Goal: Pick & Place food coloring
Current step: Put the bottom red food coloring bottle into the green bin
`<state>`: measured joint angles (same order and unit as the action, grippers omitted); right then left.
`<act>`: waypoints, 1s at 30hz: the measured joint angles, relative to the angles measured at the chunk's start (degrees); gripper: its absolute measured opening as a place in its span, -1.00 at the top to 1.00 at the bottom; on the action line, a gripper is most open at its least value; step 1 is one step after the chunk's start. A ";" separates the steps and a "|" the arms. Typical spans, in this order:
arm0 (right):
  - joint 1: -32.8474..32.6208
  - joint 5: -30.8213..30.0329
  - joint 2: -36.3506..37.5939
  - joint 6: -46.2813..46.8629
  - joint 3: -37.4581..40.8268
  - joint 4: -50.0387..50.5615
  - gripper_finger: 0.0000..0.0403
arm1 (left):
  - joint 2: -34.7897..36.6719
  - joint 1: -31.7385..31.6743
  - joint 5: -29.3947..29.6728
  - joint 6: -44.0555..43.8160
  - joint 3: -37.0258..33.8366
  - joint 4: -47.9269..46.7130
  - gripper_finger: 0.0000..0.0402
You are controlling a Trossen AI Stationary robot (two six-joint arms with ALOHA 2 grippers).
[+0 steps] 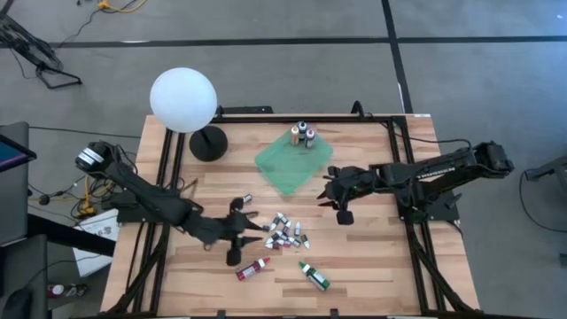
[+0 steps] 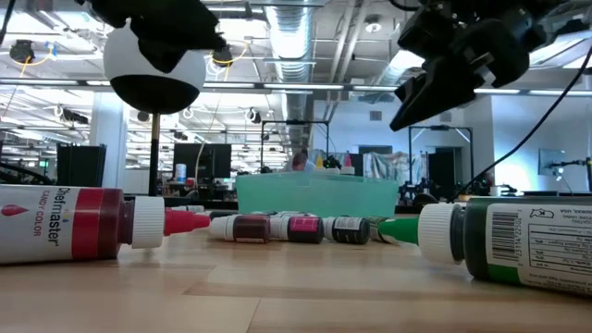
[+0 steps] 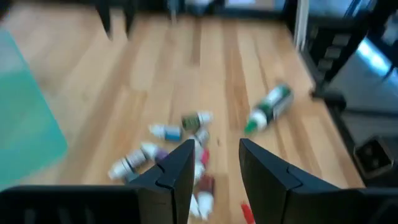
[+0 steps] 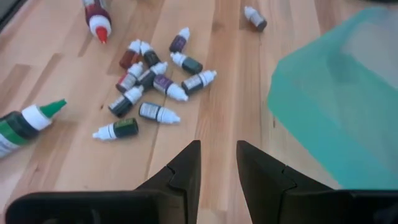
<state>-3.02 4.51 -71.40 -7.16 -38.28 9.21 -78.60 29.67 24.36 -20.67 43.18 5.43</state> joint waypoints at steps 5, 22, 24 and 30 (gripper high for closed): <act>0.02 -0.02 0.00 1.12 0.00 2.54 0.53 | -7.57 -0.46 -4.72 -7.10 9.98 -12.75 0.41; -0.75 0.01 0.00 1.22 0.00 3.74 0.53 | -26.72 -4.18 -23.57 -10.51 30.83 -33.98 0.41; -0.75 0.03 0.00 1.31 0.00 3.74 0.53 | -27.70 -4.53 -24.75 -10.42 31.18 -34.03 0.41; -0.75 0.03 -0.02 1.29 0.00 3.69 0.53 | -29.43 -5.05 -26.76 -11.22 31.14 -34.31 0.41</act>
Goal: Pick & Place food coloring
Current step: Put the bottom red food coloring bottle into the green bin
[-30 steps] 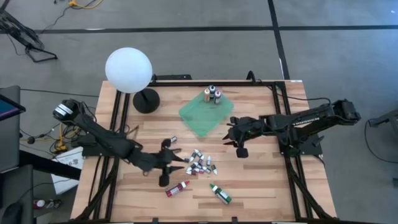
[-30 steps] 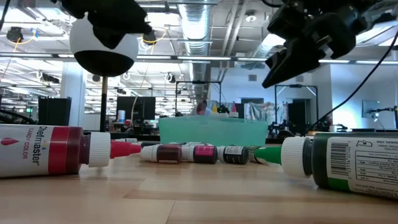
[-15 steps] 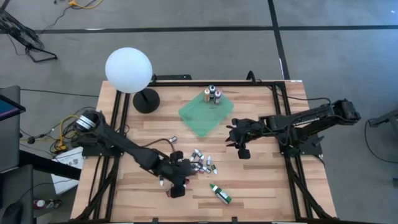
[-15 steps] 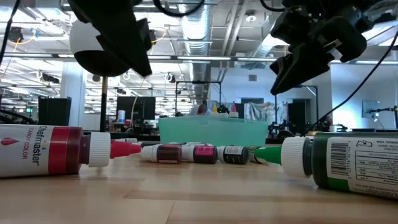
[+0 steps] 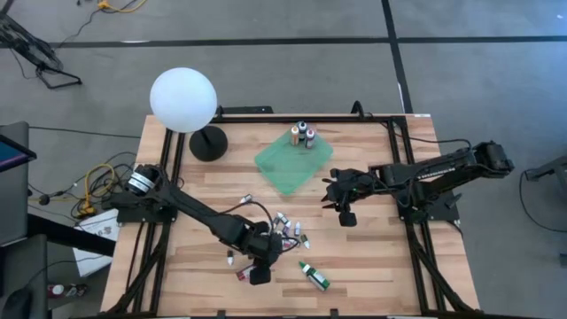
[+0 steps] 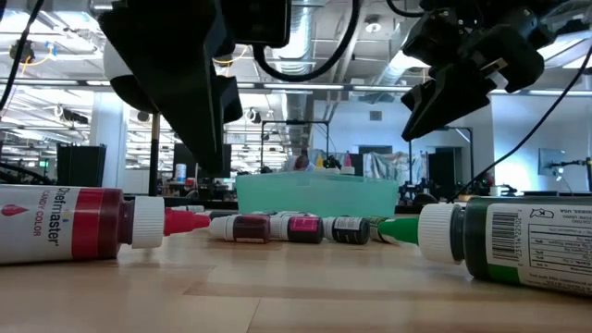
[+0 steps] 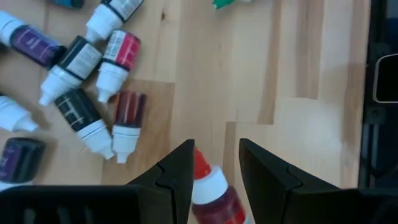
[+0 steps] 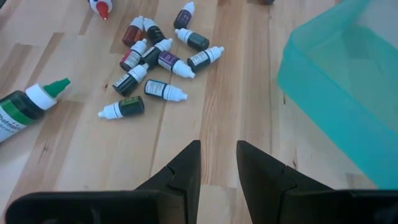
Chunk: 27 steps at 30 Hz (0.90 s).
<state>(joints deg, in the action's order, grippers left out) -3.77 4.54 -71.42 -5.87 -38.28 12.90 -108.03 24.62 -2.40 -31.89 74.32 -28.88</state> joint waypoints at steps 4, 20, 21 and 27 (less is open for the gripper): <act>0.00 0.00 0.00 -0.04 0.00 -0.02 0.53 | 0.02 0.02 0.32 -0.72 -0.27 -0.01 0.41; 0.00 0.00 -0.02 0.26 0.00 0.00 0.53 | -1.51 0.07 2.03 -1.32 -0.35 0.00 0.41; 0.00 0.00 -0.02 0.26 0.00 -0.02 0.53 | -1.55 0.07 1.92 -1.35 -0.33 -0.28 0.41; 0.00 0.02 -0.02 0.28 0.02 0.01 0.53 | -1.57 0.09 1.66 -1.54 -0.46 -0.79 0.41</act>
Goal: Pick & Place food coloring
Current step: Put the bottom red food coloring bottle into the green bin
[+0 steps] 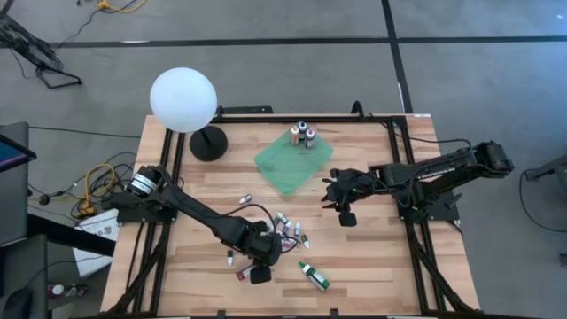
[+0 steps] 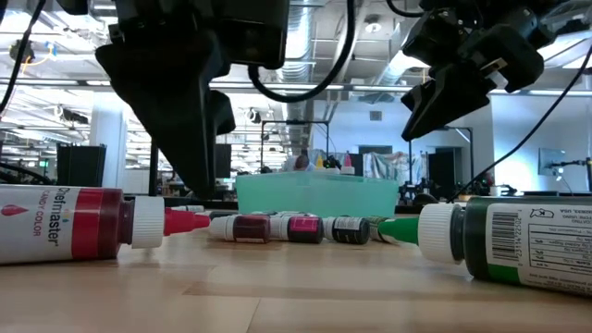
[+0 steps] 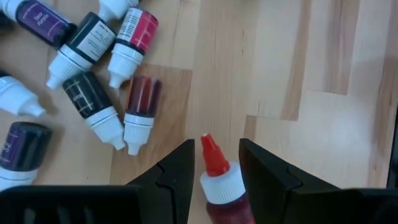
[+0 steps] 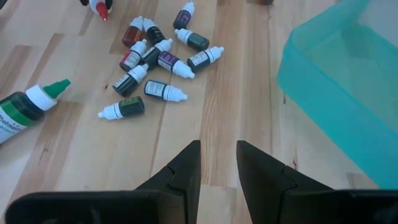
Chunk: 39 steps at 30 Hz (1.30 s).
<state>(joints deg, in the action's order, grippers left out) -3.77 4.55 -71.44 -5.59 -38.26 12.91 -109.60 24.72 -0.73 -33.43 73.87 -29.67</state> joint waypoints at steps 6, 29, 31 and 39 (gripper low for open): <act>0.00 -0.02 0.00 0.00 0.00 -0.04 0.53 | -0.33 0.10 0.00 -0.04 -0.04 -0.26 0.41; 0.00 0.00 0.00 0.18 0.00 0.02 0.53 | -2.21 0.33 -2.15 -0.63 0.02 -0.57 0.41; 0.00 -0.02 0.00 0.16 0.00 -0.02 0.53 | -2.21 0.34 -2.53 -0.66 0.02 -0.85 0.41; 0.00 -0.02 0.00 0.13 0.00 -0.07 0.53 | -2.21 0.34 -2.43 -0.61 0.02 -4.90 0.41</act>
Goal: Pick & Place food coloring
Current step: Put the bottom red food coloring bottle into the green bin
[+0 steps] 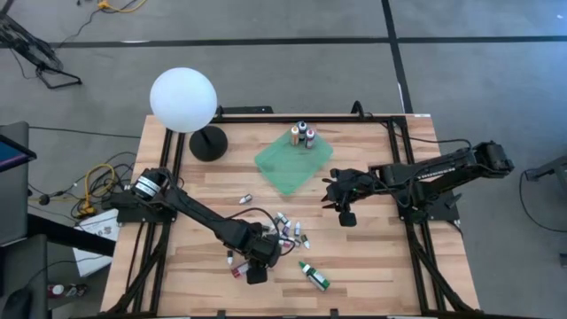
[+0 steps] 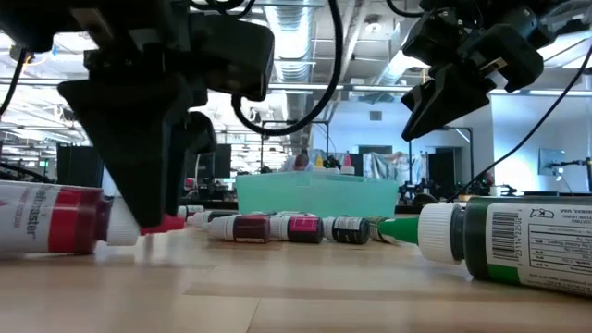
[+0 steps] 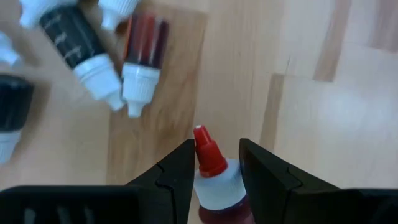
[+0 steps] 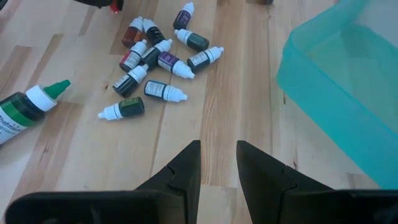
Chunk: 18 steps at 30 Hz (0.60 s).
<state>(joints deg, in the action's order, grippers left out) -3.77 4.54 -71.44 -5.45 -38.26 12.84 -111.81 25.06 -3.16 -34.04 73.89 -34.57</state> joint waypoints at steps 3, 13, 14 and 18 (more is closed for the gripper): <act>0.00 0.00 0.00 0.00 0.00 0.00 0.53 | 0.00 0.00 0.59 0.04 0.00 -0.33 0.41; 0.00 0.00 0.00 -0.09 0.00 0.00 0.53 | 0.00 -0.04 2.13 0.26 0.00 -3.71 0.41; 0.00 0.02 0.00 -0.07 0.00 0.00 0.53 | 0.00 -0.04 2.22 0.26 0.00 -3.81 0.41; 0.00 0.01 0.00 -0.07 0.00 0.00 0.53 | 0.00 -0.04 2.49 0.26 0.00 -3.86 0.41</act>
<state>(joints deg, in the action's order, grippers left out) -3.77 4.54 -71.44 -5.53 -38.26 12.84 -111.81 25.02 -0.67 -33.78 73.89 -38.43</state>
